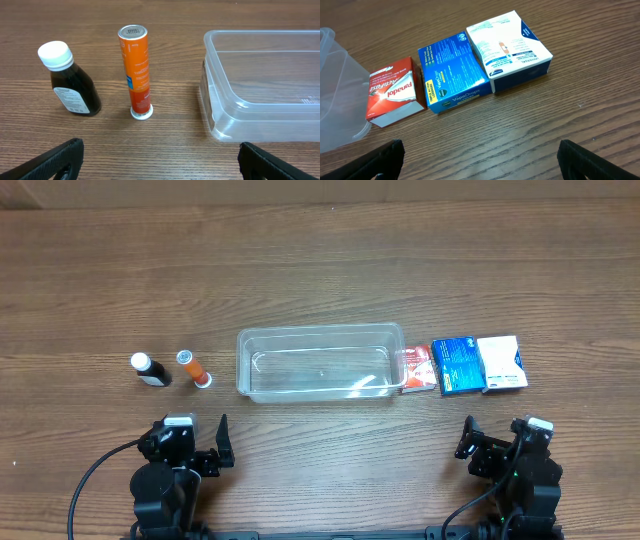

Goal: Pack container

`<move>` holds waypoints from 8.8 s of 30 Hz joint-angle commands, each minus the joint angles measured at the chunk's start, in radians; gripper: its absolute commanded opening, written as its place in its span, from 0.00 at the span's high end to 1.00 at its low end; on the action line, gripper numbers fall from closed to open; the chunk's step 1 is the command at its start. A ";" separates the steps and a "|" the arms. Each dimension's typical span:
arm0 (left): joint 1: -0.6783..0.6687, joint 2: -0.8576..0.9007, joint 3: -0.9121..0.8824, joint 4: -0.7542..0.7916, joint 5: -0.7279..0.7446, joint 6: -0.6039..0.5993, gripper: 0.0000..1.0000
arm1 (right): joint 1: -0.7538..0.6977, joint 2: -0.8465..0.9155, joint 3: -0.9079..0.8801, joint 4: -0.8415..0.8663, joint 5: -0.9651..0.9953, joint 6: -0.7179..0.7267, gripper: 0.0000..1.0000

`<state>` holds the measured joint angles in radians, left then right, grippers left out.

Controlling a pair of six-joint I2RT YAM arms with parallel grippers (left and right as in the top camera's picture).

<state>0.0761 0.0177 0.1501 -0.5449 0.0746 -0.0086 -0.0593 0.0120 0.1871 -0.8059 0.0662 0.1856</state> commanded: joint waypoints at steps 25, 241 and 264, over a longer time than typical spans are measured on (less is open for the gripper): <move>-0.005 -0.013 -0.005 0.007 -0.010 -0.014 0.00 | -0.004 -0.009 -0.006 0.035 -0.001 -0.003 0.00; -0.005 -0.013 -0.005 0.007 -0.010 -0.014 0.00 | 0.717 1.898 1.258 -0.037 -0.001 0.414 0.37; -0.005 -0.013 -0.005 0.007 -0.010 -0.014 0.00 | 0.738 1.806 1.377 -0.093 0.069 0.269 0.15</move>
<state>0.0757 0.0151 0.1497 -0.5446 0.0711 -0.0086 0.6758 1.9030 1.4769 -0.8669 0.0811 0.4828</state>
